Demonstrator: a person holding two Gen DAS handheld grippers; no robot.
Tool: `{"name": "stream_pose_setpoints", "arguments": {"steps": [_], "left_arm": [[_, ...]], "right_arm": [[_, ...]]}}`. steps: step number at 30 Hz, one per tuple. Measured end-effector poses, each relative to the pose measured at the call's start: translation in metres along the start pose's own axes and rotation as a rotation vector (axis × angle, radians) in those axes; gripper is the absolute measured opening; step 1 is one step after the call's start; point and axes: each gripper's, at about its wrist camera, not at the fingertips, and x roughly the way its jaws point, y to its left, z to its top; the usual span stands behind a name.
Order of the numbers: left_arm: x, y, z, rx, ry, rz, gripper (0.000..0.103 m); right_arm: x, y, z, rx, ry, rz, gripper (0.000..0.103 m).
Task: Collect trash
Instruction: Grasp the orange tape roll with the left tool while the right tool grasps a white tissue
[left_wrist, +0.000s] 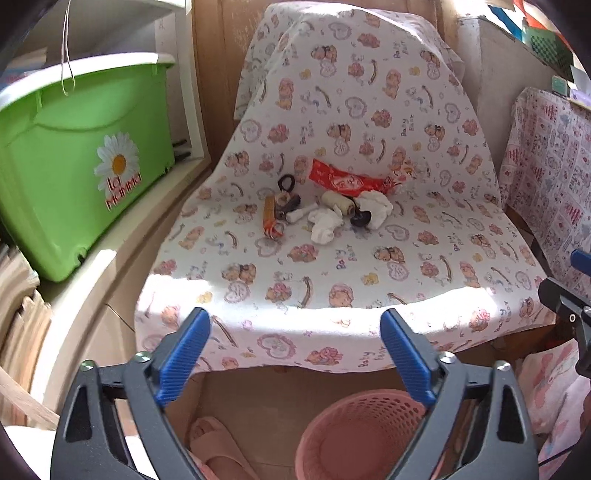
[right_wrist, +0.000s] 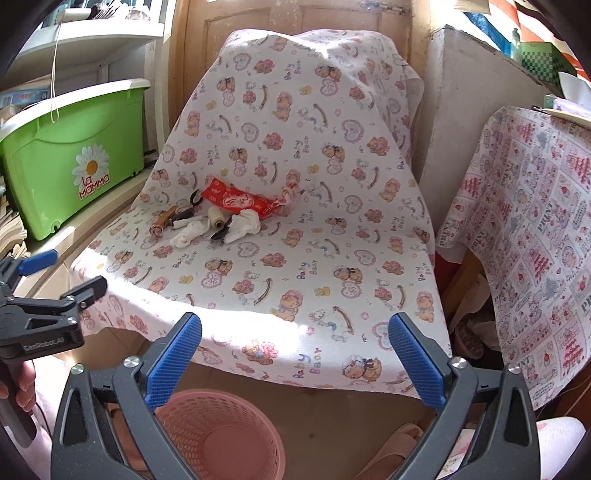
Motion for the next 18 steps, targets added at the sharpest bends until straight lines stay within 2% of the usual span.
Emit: {"name": "stream_pose_setpoints", "arguments": {"steps": [1,3,5,6,7,8,9,10,14,18], "left_arm": [[0.005,0.004,-0.001,-0.031,0.018,-0.035,0.067],[0.017,0.009,0.004,-0.081,0.063,-0.075,0.066],[0.030,0.012,0.013,-0.097,0.105,-0.088,0.066],[0.035,0.014,0.018,-0.101,0.109,-0.086,0.066],[0.038,0.015,0.023,-0.105,0.106,-0.071,0.065],[0.042,0.017,0.028,-0.110,0.108,-0.052,0.056],[0.046,0.018,0.033,-0.105,0.117,-0.047,0.042],[0.053,0.018,0.039,-0.076,0.134,-0.041,0.039],[0.072,0.020,0.064,-0.003,0.168,-0.037,0.040],[0.093,0.031,0.084,-0.002,0.210,-0.070,0.043]], "right_arm": [[0.001,0.000,0.002,-0.005,0.004,0.019,0.077],[0.007,0.002,0.007,-0.022,0.021,0.047,0.067],[0.017,0.002,0.015,-0.023,0.040,0.036,0.051],[0.022,0.000,0.018,-0.014,0.049,0.025,0.048],[0.029,-0.002,0.022,0.005,0.061,0.021,0.039],[0.037,-0.004,0.025,0.023,0.078,0.033,0.027],[0.045,-0.005,0.028,0.031,0.098,0.049,0.023],[0.055,-0.007,0.030,0.037,0.128,0.069,0.016],[0.087,-0.011,0.040,0.064,0.204,0.107,0.012],[0.100,-0.011,0.047,0.042,0.198,0.084,0.012]]}}
